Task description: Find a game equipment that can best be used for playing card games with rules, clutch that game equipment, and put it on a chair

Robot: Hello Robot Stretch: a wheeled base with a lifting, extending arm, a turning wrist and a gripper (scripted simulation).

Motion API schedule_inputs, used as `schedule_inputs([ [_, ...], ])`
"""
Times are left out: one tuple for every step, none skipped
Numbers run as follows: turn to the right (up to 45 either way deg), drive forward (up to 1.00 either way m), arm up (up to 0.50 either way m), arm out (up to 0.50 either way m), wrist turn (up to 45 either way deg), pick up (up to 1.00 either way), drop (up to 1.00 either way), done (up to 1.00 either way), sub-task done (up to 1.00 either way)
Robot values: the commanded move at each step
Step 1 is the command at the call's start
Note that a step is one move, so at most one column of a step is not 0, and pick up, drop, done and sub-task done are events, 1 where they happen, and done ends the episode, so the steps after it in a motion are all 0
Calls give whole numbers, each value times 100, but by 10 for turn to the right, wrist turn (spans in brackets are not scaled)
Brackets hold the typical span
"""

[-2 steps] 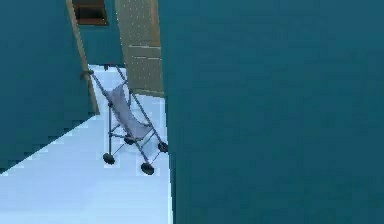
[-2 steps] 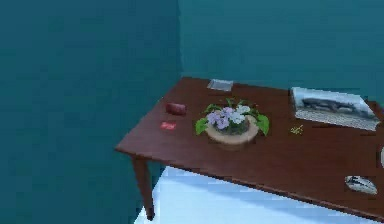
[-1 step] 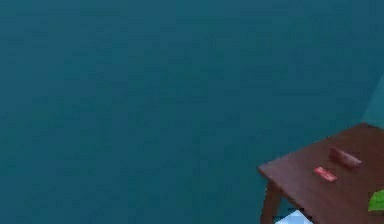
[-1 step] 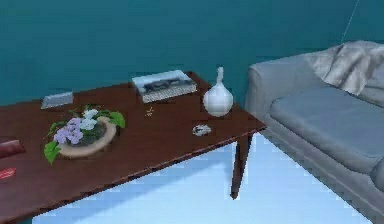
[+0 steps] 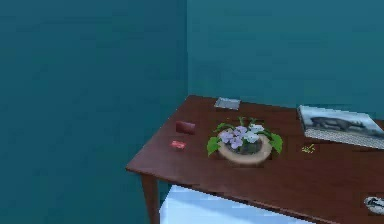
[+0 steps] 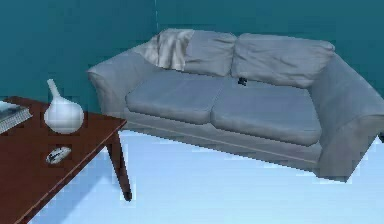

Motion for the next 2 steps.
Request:
schedule_inputs([
  [180, 0, 0, 0, 0, 0, 0, 0, 0],
  [0, 30, 0, 0, 0, 0, 0, 0, 0],
])
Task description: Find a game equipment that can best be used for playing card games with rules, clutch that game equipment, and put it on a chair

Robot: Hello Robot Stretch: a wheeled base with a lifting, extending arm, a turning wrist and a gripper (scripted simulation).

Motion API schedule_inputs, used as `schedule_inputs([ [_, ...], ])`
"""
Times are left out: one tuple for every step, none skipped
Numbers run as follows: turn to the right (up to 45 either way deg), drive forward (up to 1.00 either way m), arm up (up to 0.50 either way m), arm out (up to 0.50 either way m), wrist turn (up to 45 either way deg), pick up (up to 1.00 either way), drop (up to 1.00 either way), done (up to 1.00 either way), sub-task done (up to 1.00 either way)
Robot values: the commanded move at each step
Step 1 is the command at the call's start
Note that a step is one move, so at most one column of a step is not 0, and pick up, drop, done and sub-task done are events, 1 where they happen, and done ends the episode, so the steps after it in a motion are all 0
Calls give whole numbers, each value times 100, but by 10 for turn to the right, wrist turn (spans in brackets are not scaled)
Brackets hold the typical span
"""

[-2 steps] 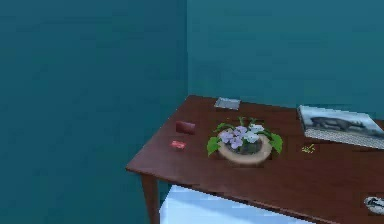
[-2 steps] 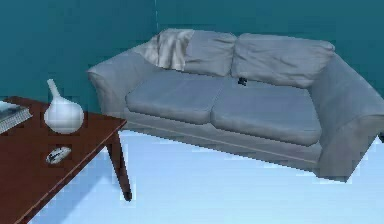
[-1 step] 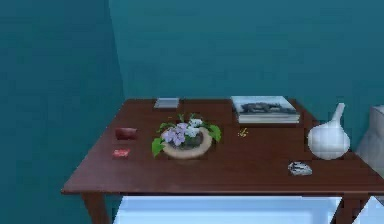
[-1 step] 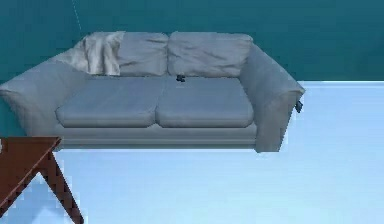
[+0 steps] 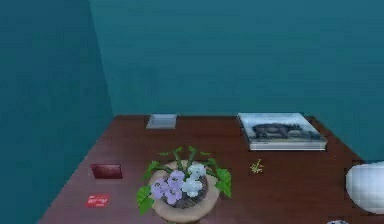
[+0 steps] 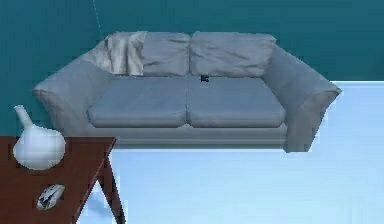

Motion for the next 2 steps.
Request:
schedule_inputs([
  [-450, 0, 0, 0, 0, 0, 0, 0, 0],
  [-450, 0, 0, 0, 0, 0, 0, 0, 0],
])
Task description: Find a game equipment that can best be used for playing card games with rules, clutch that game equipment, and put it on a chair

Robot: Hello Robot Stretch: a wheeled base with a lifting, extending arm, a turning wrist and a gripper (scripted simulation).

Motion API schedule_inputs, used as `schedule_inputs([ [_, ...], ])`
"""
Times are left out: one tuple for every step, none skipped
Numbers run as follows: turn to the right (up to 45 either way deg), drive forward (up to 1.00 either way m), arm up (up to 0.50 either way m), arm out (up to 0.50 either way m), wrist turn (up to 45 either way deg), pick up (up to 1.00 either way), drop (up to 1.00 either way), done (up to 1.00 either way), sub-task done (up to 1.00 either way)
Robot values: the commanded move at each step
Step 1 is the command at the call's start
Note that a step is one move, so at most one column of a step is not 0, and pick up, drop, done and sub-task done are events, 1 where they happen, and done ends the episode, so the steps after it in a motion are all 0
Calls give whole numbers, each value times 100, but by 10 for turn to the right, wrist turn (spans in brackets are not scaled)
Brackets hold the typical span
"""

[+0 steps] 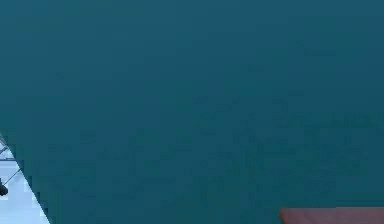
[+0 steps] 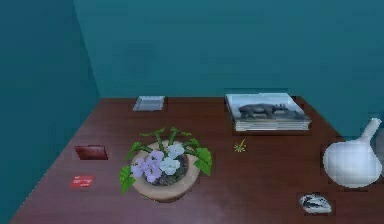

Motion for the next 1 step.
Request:
schedule_inputs([
  [-240, 0, 0, 0, 0, 0, 0, 0, 0],
])
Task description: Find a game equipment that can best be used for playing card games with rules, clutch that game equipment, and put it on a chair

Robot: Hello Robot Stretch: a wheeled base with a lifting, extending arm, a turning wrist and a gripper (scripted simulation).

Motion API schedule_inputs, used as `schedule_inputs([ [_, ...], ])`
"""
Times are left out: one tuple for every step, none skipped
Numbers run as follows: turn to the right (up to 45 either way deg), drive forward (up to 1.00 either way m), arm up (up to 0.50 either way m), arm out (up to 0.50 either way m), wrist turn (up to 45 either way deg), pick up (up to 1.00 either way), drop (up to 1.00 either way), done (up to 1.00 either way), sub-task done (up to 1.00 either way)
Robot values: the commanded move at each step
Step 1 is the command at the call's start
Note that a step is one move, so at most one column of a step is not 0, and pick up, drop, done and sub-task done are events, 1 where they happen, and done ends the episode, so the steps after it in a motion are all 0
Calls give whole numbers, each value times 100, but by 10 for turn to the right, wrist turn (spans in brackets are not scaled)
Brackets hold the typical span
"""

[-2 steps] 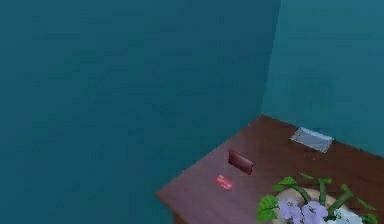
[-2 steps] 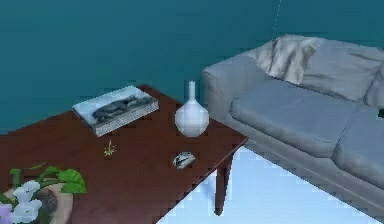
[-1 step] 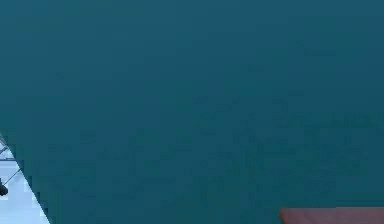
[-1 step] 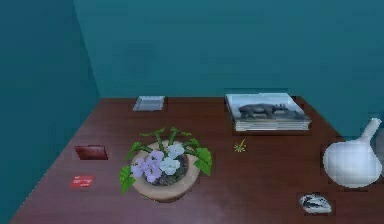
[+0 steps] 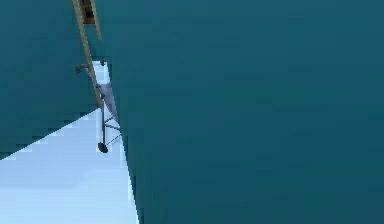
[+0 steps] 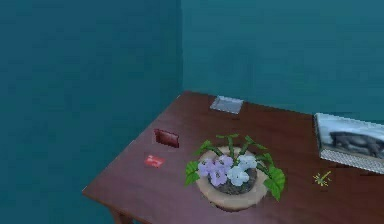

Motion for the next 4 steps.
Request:
schedule_inputs([
  [0, 0, 50, 0, 0, 0, 0, 0, 0],
  [0, 0, 36, 0, 0, 0, 0, 0, 0],
  [0, 0, 0, 46, 0, 0, 0, 0, 0],
  [0, 0, 0, 0, 450, 0, 0, 0, 0],
])
